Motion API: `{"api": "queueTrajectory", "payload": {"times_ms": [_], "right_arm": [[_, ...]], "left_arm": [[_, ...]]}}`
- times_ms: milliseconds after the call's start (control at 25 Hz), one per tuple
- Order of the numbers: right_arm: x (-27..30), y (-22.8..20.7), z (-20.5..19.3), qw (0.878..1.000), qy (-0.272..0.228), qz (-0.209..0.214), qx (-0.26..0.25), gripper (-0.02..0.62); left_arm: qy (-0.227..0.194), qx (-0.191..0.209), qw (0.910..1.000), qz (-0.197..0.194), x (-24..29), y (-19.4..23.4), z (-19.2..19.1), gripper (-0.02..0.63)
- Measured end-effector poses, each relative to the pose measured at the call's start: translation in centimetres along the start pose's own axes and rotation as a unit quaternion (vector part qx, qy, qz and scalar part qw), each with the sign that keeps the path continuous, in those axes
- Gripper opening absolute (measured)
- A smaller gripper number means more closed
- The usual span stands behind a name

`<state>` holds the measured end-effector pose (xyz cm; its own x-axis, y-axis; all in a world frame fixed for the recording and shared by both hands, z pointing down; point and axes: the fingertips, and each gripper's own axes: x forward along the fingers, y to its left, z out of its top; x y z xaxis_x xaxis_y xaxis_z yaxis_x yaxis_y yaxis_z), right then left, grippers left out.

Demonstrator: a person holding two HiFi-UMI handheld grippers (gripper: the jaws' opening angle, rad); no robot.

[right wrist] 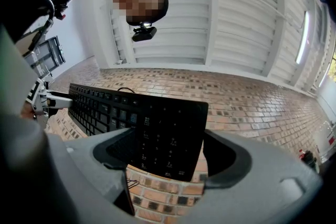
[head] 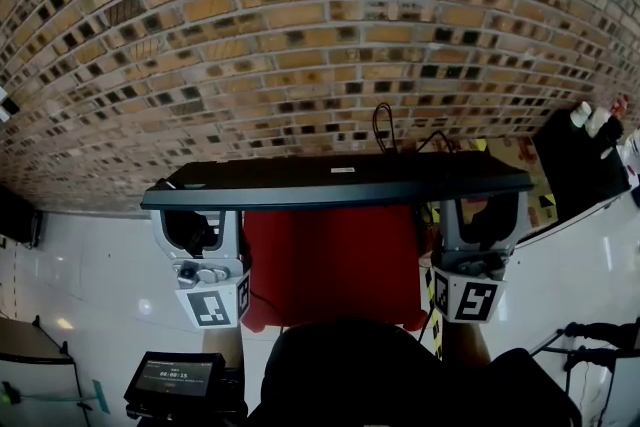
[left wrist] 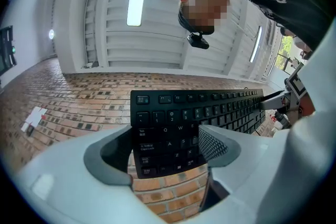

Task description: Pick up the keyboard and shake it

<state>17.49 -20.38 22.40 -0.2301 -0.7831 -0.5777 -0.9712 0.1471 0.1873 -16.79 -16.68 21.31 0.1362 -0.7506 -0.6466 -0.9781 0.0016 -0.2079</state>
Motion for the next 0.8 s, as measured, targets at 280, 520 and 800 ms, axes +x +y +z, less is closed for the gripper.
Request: {"api": "queueTrajectory", "payload": {"times_ms": [280,520,800], "right_arm": [[-1.5,2.0,-6.0,0.992,0.119,0.034,0.024,0.385],[-4.1,3.7,-12.1,0.970,0.230,0.063,0.039,0.383],[-6.9,5.0,-15.7,0.953,0.289,0.081,0.042,0.383]], "left_arm": [[0.112,-0.031,0.9931,0.015,-3.8,-0.7,-6.0,0.400],[0.222,-0.068,0.9725,0.014,-7.8,-1.3,-12.2,0.399],[0.296,-0.091,0.9506,0.019,-11.8,-2.2,-15.9,0.399]]}}
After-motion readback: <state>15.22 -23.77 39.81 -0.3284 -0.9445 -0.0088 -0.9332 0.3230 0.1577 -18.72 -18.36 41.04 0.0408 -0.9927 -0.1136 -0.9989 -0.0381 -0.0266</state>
